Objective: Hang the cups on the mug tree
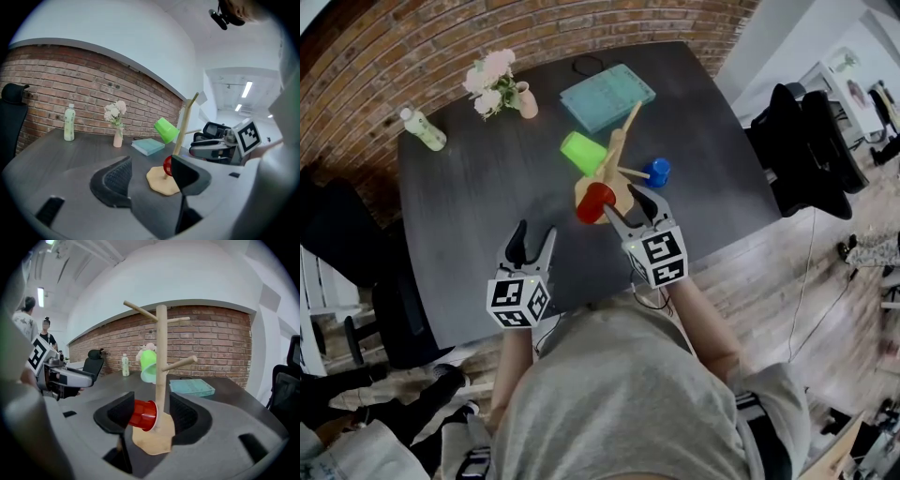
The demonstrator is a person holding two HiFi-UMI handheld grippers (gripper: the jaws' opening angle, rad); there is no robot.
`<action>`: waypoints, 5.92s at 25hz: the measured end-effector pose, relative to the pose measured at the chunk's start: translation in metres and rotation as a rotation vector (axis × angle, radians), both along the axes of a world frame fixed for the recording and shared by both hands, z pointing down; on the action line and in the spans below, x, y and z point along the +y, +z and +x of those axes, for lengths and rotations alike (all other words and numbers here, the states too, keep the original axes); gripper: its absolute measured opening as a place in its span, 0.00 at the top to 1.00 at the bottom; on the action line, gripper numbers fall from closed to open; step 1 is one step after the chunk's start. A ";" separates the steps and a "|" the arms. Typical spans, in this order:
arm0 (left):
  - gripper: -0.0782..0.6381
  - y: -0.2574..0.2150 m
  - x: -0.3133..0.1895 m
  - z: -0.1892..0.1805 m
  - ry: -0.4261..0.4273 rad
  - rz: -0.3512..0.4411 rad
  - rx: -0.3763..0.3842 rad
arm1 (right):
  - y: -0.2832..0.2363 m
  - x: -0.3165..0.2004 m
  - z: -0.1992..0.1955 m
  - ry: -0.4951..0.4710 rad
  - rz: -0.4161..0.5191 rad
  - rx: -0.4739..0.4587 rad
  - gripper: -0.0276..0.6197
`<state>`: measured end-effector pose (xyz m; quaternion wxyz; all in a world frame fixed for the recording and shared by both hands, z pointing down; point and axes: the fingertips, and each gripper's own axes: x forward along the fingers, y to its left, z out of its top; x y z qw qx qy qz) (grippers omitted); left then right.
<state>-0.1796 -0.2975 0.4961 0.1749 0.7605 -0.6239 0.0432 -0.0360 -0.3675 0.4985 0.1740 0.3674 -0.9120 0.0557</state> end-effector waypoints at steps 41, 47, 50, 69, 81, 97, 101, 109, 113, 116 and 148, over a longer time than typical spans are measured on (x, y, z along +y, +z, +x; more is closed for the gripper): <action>0.53 0.025 -0.058 0.024 -0.029 -0.064 -0.037 | 0.124 -0.137 0.118 0.207 -0.094 0.188 0.60; 0.53 0.027 -0.052 0.025 -0.023 -0.064 -0.030 | 0.122 -0.132 0.119 0.215 -0.093 0.194 0.60; 0.53 0.026 -0.050 0.027 -0.010 -0.059 -0.025 | 0.112 -0.126 0.122 0.226 -0.082 0.188 0.61; 0.53 0.003 0.023 0.030 0.125 -0.002 -0.011 | -0.041 -0.049 0.116 0.285 0.120 0.092 0.61; 0.53 -0.001 0.063 0.014 0.155 0.017 0.004 | -0.125 -0.022 0.104 0.309 0.261 0.078 0.61; 0.53 0.002 0.105 0.002 0.159 0.017 0.025 | -0.137 0.005 0.067 0.283 0.275 0.086 0.60; 0.53 0.005 0.116 -0.007 0.137 0.007 0.027 | -0.121 0.003 0.062 0.288 0.244 0.088 0.60; 0.53 0.010 0.124 -0.015 0.113 0.003 0.024 | -0.102 -0.010 0.054 0.306 0.174 0.023 0.60; 0.53 0.009 0.121 -0.018 0.102 0.008 0.021 | -0.095 -0.017 0.050 0.307 0.152 0.009 0.60; 0.53 0.009 0.119 -0.019 0.098 0.011 0.021 | -0.090 -0.021 0.051 0.313 0.140 0.003 0.59; 0.55 -0.011 0.147 0.018 0.190 0.060 0.009 | -0.069 0.091 0.057 0.314 0.144 -0.032 0.66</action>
